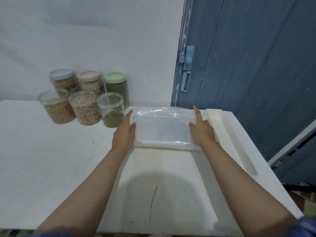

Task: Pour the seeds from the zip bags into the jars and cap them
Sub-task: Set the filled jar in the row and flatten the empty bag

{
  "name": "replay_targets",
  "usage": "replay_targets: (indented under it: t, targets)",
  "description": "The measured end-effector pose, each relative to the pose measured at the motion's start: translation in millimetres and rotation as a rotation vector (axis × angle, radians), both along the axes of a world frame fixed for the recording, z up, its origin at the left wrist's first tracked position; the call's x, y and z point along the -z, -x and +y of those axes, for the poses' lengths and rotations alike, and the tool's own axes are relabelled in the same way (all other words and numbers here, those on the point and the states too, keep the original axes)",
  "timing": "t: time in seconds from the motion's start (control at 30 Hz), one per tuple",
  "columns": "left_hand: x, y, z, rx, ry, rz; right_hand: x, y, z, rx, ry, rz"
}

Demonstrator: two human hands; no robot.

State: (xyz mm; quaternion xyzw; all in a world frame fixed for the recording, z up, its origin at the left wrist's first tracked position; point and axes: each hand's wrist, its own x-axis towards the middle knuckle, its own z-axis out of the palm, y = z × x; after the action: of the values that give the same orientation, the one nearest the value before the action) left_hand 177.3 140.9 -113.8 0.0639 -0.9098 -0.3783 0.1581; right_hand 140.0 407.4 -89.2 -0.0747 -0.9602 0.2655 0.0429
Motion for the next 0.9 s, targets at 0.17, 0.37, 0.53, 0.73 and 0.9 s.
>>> replay_targets:
  t: [0.17, 0.37, 0.53, 0.73, 0.9]
  targets:
    - [12, 9, 3, -0.008, 0.334, -0.207, 14, 6, -8, -0.046, -0.25, 0.01]
    - [1, 11, 12, -0.063, 0.616, -0.27, 28, 12, -12, -0.142, -0.223, 0.039]
    - [-5, 32, 34, 0.053, 0.684, -0.159, 24, 22, -17, -0.146, -0.399, -0.027]
    - [1, 66, 55, 0.208, 0.702, -0.249, 11, 53, -42, -0.33, -0.472, 0.048]
    - [27, 76, 52, 0.235, 0.707, -0.344, 41, 68, -40, -0.441, -0.463, -0.093]
